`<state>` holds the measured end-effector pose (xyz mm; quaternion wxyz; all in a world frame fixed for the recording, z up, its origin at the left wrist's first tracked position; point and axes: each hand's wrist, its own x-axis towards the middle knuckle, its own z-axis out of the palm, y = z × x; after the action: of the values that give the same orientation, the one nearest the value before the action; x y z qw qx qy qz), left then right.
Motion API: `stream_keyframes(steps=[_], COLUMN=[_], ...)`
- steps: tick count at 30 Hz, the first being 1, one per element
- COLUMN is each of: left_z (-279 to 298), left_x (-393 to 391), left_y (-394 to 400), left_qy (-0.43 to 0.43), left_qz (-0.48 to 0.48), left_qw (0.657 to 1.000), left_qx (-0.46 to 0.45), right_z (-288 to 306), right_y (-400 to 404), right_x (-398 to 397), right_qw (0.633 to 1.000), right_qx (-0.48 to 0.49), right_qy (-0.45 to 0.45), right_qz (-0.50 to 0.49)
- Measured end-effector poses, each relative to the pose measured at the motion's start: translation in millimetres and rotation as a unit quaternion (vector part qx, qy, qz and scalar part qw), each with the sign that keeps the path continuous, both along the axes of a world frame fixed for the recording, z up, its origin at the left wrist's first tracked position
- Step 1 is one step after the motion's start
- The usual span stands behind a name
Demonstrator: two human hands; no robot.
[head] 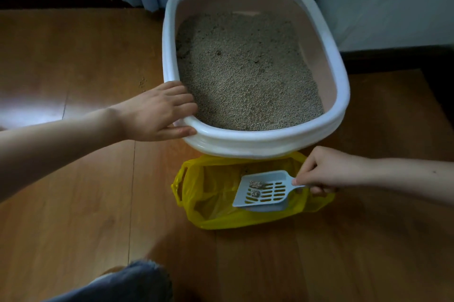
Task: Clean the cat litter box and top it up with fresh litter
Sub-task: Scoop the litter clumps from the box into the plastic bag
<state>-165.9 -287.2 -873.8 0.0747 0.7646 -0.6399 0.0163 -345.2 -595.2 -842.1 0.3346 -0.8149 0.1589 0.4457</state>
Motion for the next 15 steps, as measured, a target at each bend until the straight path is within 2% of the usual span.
stream_keyframes(steps=[5, 8, 11, 12, 15], left_z=[-0.8, -1.4, -2.2, -2.3, -1.6], left_x=[-0.1, -0.3, -0.2, -0.2, -0.2], left_y=[0.4, 0.4, 0.8, 0.7, 0.6], left_qy=[0.002, 0.006, 0.009, 0.009, 0.008], left_qz=[-0.003, -0.002, 0.004, 0.006, 0.008], left_qw=[1.000, 1.000, 1.000, 1.000, 1.000], left_qx=[-0.001, 0.000, 0.004, 0.005, 0.004], right_z=[0.7, -2.0, -4.0, -7.0, -17.7], right_y=[2.1, -0.2, -4.8, -8.6, -20.2], right_x=[10.6, 13.1, 14.2, 13.3, 8.8], right_qw=[0.976, 0.927, 0.886, 0.884, 0.941], right_qx=[0.035, 0.092, 0.144, 0.153, 0.142], right_qy=[0.189, 0.305, 0.353, 0.350, 0.261], right_qz=[-0.103, -0.200, -0.265, -0.269, -0.162])
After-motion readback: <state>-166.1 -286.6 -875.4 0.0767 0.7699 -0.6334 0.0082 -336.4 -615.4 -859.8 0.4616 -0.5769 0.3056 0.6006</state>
